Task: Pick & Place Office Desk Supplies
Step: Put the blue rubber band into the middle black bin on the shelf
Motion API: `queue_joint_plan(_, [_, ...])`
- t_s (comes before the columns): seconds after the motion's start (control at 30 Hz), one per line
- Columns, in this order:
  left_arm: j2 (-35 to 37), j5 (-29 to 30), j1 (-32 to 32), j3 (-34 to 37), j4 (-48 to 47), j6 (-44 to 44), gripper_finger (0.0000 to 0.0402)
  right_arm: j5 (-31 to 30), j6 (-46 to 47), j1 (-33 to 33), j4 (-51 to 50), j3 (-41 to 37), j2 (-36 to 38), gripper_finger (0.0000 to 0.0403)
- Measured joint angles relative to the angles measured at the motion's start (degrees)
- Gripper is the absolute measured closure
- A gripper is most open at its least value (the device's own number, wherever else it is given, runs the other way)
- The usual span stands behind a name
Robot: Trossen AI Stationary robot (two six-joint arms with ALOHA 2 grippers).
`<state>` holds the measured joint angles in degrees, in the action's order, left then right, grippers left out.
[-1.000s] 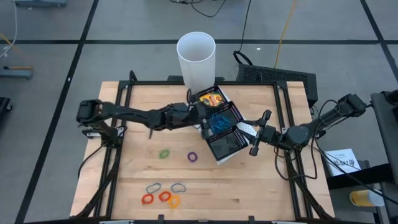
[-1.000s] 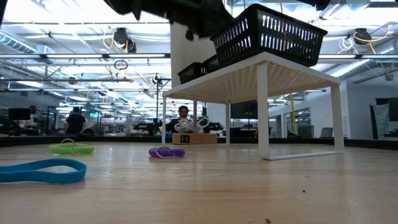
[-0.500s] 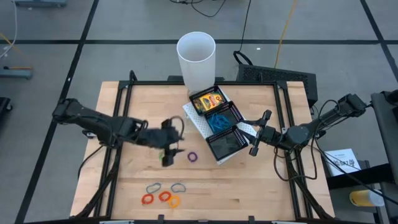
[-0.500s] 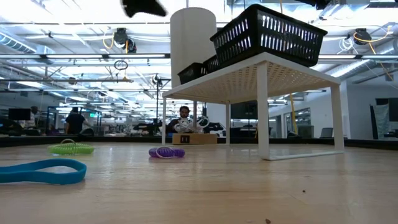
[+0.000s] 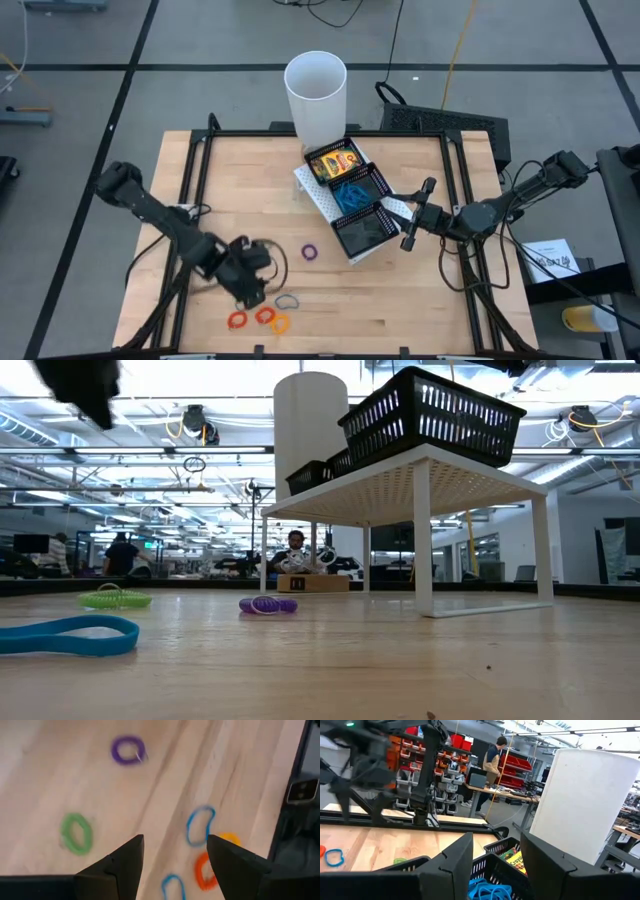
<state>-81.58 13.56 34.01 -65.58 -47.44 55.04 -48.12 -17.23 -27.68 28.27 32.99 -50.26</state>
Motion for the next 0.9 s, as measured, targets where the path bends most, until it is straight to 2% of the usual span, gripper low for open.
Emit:
queue_joint_plan(0.2, [-7.55,-0.89,6.35,0.98,0.75,3.05,0.0176,0.0,-1.56,0.0,0.12,0.0,0.0,0.0245])
queue_joint_plan(0.5, [-19.15,-10.98,10.69,1.03,0.68,2.71,0.0176,0.02,-1.53,0.0,0.11,0.0,0.0,0.0245])
queue_joint_plan(0.7, [-23.29,-10.54,10.63,1.04,0.44,3.18,0.0176,0.13,-1.49,0.0,0.11,0.0,0.0,0.0245])
queue_joint_plan(0.9, [-23.98,-10.51,10.54,1.03,-2.22,3.2,0.0176,0.2,-1.49,0.0,0.1,0.0,0.0,0.0245])
